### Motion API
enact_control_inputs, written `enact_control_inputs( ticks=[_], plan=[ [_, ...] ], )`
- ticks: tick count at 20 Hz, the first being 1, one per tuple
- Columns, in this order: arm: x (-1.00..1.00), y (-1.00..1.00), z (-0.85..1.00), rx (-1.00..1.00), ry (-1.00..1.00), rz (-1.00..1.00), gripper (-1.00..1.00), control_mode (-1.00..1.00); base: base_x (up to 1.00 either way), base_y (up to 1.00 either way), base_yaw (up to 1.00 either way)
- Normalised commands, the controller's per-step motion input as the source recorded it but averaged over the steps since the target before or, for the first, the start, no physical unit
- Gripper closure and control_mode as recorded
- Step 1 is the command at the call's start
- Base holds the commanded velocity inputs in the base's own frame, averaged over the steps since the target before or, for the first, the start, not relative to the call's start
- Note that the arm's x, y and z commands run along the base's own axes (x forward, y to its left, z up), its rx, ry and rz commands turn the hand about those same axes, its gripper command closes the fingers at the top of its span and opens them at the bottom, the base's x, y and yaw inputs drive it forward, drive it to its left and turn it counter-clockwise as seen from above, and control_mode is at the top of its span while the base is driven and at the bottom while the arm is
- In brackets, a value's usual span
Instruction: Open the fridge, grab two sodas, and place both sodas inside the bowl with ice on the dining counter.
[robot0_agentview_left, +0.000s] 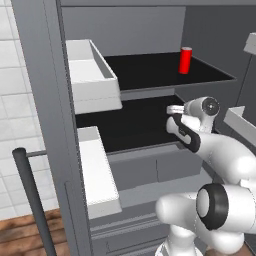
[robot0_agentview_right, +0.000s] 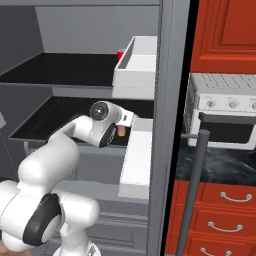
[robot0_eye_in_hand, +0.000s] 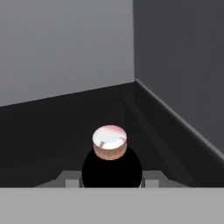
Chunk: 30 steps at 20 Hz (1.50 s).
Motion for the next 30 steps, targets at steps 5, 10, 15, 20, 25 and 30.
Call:
enact_control_inputs(
  ticks=[5, 10, 15, 20, 25, 30],
  plan=[
    [-0.30, -0.04, 0.00, 0.00, -0.01, 0.00, 1.00, -1.00, 0.00, 0.00, 0.00],
    [-0.70, 0.02, 0.00, 0.00, 0.00, 0.00, 1.00, -1.00, 0.00, 0.00, 0.00],
    [-0.79, 0.47, 0.39, -0.07, 0.05, 0.00, 1.00, -1.00, 0.00, 0.00, 0.00],
    [-0.68, 0.48, 0.55, -0.13, 0.22, 0.00, 1.00, -1.00, 0.00, 0.00, 0.00],
    [-0.79, 0.31, 0.44, -0.08, 0.22, 0.00, 1.00, -1.00, 0.00, 0.00, 0.00],
    [-0.85, 0.23, 0.41, -0.04, 0.16, 0.00, 1.00, -1.00, 0.00, 0.00, 0.00]
  ],
)
